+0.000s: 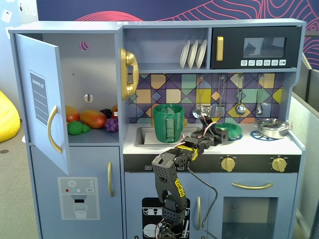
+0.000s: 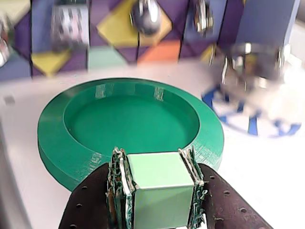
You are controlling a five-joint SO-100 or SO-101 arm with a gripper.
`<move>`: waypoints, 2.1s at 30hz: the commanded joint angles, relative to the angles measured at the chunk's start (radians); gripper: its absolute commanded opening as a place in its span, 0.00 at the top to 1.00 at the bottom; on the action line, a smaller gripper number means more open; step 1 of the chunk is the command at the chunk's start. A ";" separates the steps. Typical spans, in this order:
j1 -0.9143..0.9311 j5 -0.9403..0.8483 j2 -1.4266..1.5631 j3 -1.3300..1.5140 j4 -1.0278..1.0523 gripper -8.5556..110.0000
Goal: Take off the lid from the green recipient and place it on the counter
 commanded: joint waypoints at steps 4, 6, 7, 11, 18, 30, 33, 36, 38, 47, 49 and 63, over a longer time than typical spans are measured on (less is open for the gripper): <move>0.026 -0.015 0.002 0.026 -0.080 0.93; 0.029 -0.014 0.002 0.040 -0.083 0.92; 0.032 -0.012 0.002 0.048 -0.086 0.90; 0.035 0.064 0.014 0.049 -0.095 0.76; 0.021 0.092 0.173 -0.104 0.117 0.72; -0.195 -0.110 0.948 0.290 1.118 0.82; -0.261 -0.081 1.034 0.480 1.169 0.85; -0.330 -0.008 1.068 0.632 1.160 0.87; -0.374 0.025 1.091 0.726 1.152 0.89; -0.512 0.192 1.193 0.988 1.287 0.93; -0.520 0.216 1.220 1.011 1.341 0.93; -0.543 0.172 1.296 1.025 1.631 0.92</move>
